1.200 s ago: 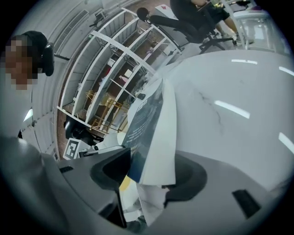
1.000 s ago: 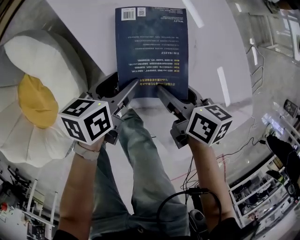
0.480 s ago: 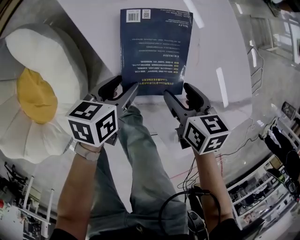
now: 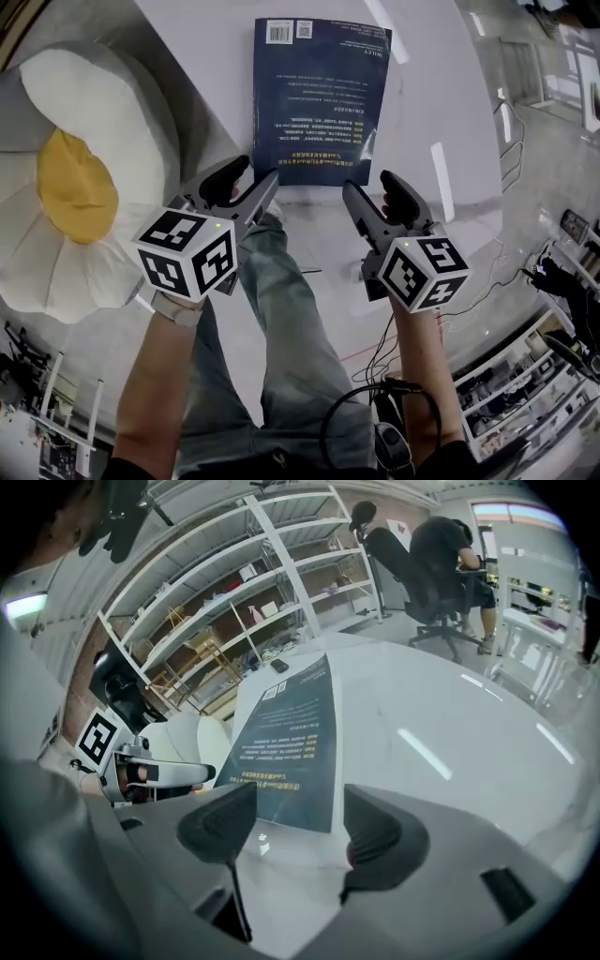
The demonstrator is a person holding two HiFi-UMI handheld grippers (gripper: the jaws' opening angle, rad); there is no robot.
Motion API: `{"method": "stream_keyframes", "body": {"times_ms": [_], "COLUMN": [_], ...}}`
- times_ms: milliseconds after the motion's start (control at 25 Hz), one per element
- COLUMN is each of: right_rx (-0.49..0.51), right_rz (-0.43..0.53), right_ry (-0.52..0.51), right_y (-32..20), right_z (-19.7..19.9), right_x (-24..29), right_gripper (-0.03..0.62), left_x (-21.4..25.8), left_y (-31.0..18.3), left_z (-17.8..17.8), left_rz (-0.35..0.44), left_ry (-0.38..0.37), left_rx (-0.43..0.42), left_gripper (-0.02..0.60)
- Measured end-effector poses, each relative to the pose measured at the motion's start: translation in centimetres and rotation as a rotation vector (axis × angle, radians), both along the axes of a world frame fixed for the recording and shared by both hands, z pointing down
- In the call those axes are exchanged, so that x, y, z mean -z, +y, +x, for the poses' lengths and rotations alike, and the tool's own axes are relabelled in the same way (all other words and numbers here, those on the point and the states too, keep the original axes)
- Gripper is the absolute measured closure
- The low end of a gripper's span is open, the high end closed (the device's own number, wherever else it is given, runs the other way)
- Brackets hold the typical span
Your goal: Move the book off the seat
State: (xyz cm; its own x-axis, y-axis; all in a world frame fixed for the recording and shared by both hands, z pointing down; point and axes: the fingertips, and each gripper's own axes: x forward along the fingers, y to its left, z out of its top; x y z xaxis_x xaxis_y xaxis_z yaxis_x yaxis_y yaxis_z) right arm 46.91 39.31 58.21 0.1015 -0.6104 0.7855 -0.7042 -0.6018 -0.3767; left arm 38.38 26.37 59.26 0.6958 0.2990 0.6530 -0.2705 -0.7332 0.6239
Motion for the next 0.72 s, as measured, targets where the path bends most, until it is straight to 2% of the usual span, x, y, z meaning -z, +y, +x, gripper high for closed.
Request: {"method": "stream_keyframes", "body": {"times_ms": [360, 720], "right_rx": [0.048, 0.146], "right_rz": [0.031, 0.051], "right_ry": [0.052, 0.162], "right_y": [-3.1, -9.3], "right_z": [-2.5, -7.4], "right_x": [3.0, 6.2], "right_gripper": [0.316, 0.502], "left_x": [3.1, 6.1], "left_y": [-1.8, -5.7], "left_z": [-2.6, -9.2], "left_rz": [0.015, -0.001], "left_ry": [0.058, 0.098], "left_rx": [0.019, 0.081], "left_gripper": [0.422, 0.49]}}
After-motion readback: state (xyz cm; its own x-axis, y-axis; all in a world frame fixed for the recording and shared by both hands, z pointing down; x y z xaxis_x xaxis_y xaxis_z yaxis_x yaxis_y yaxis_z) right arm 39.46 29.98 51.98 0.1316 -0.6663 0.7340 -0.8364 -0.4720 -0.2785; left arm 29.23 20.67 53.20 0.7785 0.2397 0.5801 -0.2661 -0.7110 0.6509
